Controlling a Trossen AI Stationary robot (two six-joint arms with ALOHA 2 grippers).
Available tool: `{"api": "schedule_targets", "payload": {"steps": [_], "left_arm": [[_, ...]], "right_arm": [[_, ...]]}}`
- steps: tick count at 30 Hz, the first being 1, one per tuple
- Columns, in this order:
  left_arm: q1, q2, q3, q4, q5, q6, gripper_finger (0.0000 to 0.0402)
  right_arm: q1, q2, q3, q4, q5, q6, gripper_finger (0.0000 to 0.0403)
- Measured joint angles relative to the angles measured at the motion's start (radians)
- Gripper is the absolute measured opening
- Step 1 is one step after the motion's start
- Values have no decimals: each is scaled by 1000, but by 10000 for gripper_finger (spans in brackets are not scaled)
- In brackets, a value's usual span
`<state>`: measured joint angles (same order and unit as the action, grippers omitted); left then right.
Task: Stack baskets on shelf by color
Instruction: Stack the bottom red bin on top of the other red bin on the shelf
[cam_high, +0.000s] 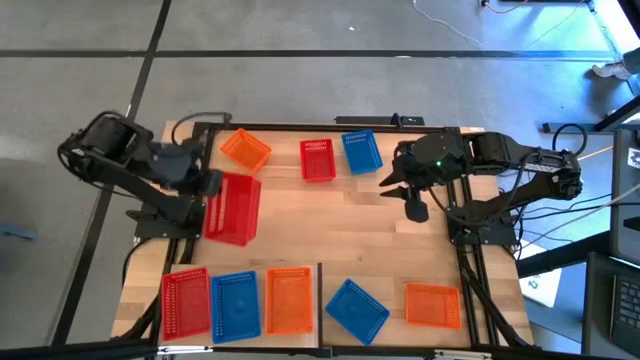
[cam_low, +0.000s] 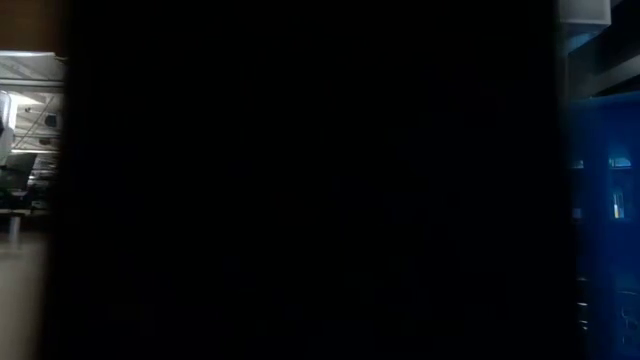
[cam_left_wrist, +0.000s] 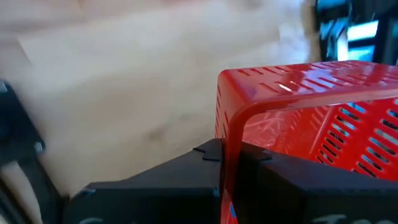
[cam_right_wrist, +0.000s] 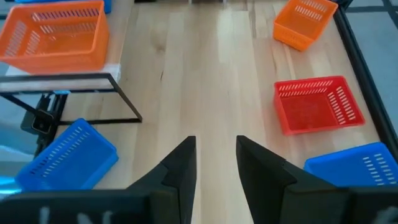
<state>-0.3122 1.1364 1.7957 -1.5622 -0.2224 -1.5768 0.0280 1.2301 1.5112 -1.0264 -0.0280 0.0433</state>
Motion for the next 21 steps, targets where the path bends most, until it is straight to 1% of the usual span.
{"api": "schedule_targets", "payload": {"steps": [3, 10, 17, 21], "left_arm": [[-69, -5, -15, 0, 35, -95, 0], [-255, 8, -22, 18, 38, -274, 0], [-453, 62, -22, 5, 78, -437, 0], [-553, 99, -22, 7, 83, -570, 0]], "right_arm": [[0, 0, 0, 27, 0, 4, 113], [0, 0, 0, 99, 0, 4, 113], [1, 0, 0, 133, 0, 4, 113], [1, 0, 0, 149, 0, 5, 113]]}}
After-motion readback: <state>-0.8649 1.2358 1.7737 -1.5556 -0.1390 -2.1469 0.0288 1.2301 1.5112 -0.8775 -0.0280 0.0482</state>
